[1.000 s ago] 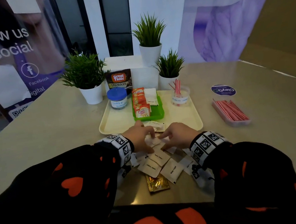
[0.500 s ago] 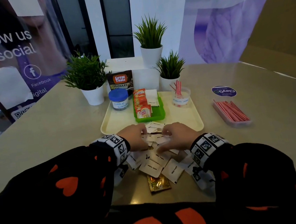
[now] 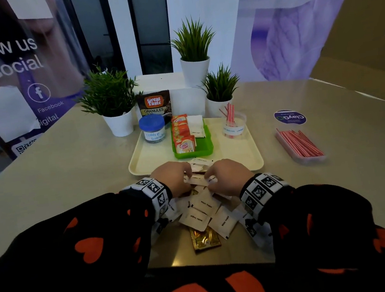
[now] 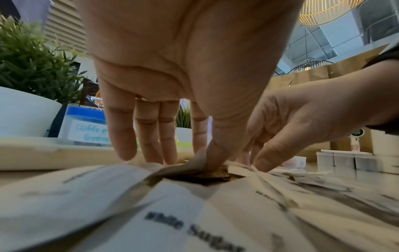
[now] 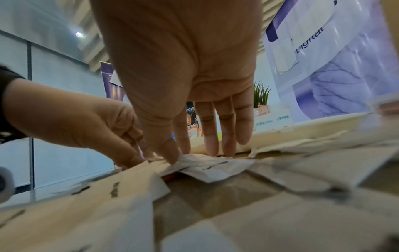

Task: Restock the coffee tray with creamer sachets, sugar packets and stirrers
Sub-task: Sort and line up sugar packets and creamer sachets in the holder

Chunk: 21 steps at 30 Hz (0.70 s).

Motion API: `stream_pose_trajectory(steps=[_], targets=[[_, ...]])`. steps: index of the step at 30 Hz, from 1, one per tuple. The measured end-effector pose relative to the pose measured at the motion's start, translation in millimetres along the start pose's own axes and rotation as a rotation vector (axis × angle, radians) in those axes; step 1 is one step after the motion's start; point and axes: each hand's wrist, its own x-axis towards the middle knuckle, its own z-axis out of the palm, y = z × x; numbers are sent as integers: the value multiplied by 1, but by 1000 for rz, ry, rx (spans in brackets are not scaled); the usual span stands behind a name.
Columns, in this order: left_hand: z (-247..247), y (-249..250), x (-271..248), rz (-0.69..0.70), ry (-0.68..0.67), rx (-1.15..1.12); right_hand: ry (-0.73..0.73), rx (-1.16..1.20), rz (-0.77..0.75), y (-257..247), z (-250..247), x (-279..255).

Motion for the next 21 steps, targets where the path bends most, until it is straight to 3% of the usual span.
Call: stream_pose_trajectory(steps=[8,12,15,17,21], targets=[[-9,-17,-7,-120,-8,75,-1,31,133,15,-5,-4],[-7,-14,-6,-97,-6,-38,63,62,-30,8,-3,-3],[-3,-5,-5,-9,-77,-64,-56,124,-209,-2,-1,-2],[-1,-2,-5,14,-82,5,-129,76,-203,-4,3,-1],[4,1,-8,6,-66,79,-126,-5,-104,0,5,1]])
